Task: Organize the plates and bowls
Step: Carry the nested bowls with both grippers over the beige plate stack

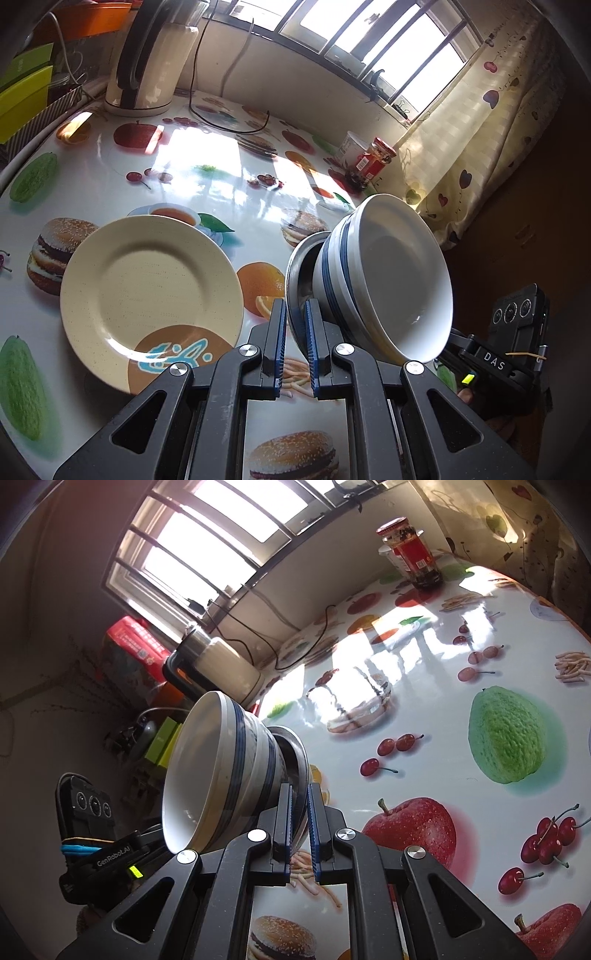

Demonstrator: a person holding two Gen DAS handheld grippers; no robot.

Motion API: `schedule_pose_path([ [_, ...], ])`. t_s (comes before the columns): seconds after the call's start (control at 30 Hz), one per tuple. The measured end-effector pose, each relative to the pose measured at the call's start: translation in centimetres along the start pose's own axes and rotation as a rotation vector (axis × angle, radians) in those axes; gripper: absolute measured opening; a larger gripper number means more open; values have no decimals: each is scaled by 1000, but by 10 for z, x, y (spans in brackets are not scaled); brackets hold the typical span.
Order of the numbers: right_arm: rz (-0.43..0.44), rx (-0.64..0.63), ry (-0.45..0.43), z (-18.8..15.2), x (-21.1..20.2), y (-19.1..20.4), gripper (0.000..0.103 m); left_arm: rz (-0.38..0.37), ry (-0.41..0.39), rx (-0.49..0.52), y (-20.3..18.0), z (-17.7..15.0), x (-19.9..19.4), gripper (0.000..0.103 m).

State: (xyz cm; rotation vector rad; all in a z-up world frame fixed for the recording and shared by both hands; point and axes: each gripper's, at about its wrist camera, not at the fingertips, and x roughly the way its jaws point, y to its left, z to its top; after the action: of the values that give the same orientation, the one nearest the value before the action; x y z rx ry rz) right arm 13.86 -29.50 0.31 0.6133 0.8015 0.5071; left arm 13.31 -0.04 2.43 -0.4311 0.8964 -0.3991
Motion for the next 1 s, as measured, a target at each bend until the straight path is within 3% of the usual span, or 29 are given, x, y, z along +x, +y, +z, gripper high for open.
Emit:
schedule_pose_path([
  [1.0, 42, -54, 64, 3, 45, 34, 9, 56, -47, -42, 39, 12, -27, 10],
])
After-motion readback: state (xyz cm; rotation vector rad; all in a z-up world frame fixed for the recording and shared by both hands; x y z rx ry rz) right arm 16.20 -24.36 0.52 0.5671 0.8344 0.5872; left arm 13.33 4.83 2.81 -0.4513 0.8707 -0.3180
